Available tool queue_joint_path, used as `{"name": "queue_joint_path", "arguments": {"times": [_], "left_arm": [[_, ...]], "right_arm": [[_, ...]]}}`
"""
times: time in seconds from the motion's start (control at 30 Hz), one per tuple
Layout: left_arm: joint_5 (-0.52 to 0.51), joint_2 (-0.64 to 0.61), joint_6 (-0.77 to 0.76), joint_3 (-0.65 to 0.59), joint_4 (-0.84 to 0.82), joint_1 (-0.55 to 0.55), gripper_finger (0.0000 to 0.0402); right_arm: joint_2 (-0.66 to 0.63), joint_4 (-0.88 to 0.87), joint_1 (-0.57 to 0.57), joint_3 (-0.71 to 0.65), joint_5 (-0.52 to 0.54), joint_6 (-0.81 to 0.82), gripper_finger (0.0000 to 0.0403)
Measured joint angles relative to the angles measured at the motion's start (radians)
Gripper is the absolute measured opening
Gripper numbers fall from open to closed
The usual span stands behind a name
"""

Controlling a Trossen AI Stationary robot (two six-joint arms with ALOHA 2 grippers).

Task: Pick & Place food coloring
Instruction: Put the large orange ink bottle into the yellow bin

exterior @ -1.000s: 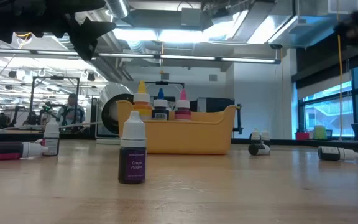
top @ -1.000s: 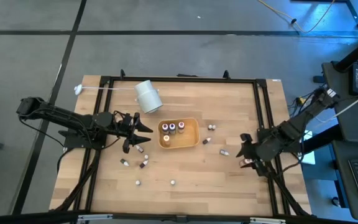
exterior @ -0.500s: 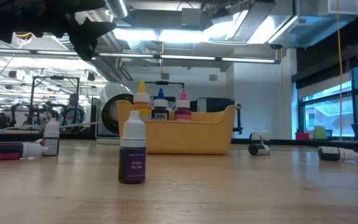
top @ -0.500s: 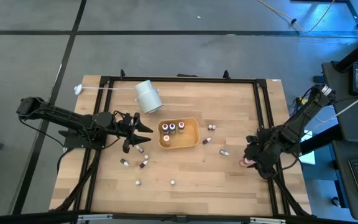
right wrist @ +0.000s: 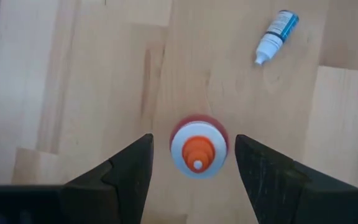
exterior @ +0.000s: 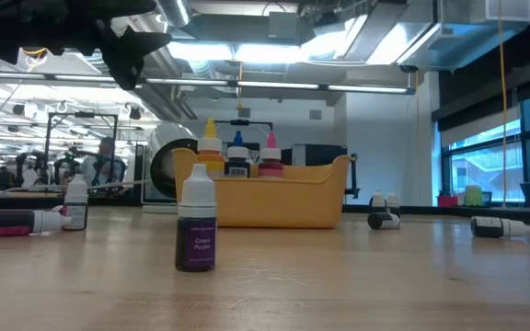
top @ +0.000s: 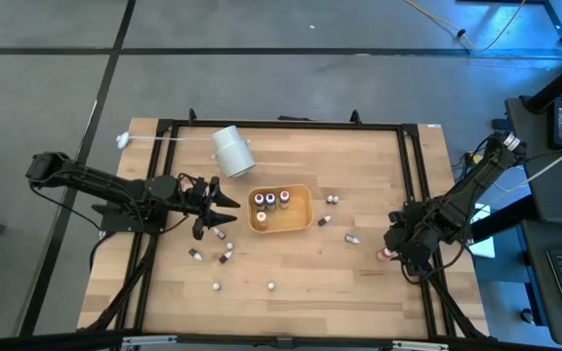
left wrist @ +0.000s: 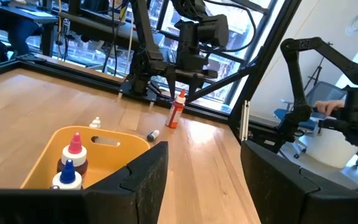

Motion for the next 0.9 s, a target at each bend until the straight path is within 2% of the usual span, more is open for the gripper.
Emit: {"name": "queue_joint_path", "arguments": {"times": [0.63, 0.77, 0.9], "left_arm": [[0.000, 0.000, -0.003, 0.000, 0.000, 0.000, 0.0196], [0.000, 0.000, -0.003, 0.000, 0.000, 0.000, 0.0196], [0.001, 0.000, -0.003, 0.000, 0.000, 0.000, 0.0196]], "right_arm": [[0.000, -0.022, -0.001, 0.000, 0.033, 0.001, 0.0226], [0.000, -0.024, -0.001, 0.000, 0.034, -0.010, 0.0207], [0.000, -0.022, -0.001, 0.000, 0.034, -0.052, 0.0165]]}}
